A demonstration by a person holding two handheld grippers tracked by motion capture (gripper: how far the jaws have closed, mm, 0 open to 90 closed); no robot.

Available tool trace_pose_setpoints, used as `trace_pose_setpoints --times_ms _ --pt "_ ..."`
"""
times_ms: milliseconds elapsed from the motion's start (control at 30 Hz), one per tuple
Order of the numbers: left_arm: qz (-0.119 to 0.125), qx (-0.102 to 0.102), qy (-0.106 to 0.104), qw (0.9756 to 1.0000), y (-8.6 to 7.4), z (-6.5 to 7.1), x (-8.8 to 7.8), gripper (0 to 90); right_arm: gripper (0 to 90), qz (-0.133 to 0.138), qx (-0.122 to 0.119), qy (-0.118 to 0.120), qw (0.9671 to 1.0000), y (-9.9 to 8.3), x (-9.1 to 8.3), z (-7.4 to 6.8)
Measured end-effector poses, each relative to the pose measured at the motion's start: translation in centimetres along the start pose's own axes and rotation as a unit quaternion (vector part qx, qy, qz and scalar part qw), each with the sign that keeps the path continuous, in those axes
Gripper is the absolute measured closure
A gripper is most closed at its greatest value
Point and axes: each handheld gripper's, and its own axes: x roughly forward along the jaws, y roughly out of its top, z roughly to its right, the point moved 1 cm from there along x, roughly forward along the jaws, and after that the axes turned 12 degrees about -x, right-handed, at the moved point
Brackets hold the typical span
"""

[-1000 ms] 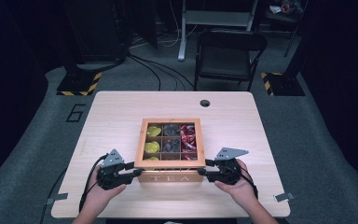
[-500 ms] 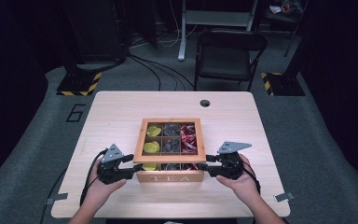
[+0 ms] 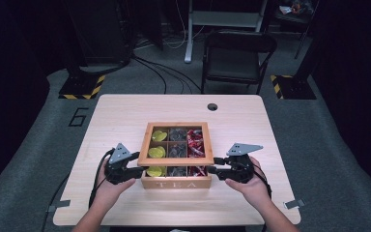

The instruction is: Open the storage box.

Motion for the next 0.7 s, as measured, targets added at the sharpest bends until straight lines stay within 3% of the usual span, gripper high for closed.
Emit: trace_pose_setpoints --times_ms 233,700 --pt "0.002 0.006 0.008 0.9999 0.8 0.1 -0.3 43.4 53.7 0.015 0.004 0.002 0.9999 0.1 -0.1 0.2" --pt "-0.001 0.010 0.005 0.9999 2.5 0.0 -0.7 43.3 46.4 0.013 -0.013 -0.031 0.9993 0.4 0.0 1.3"
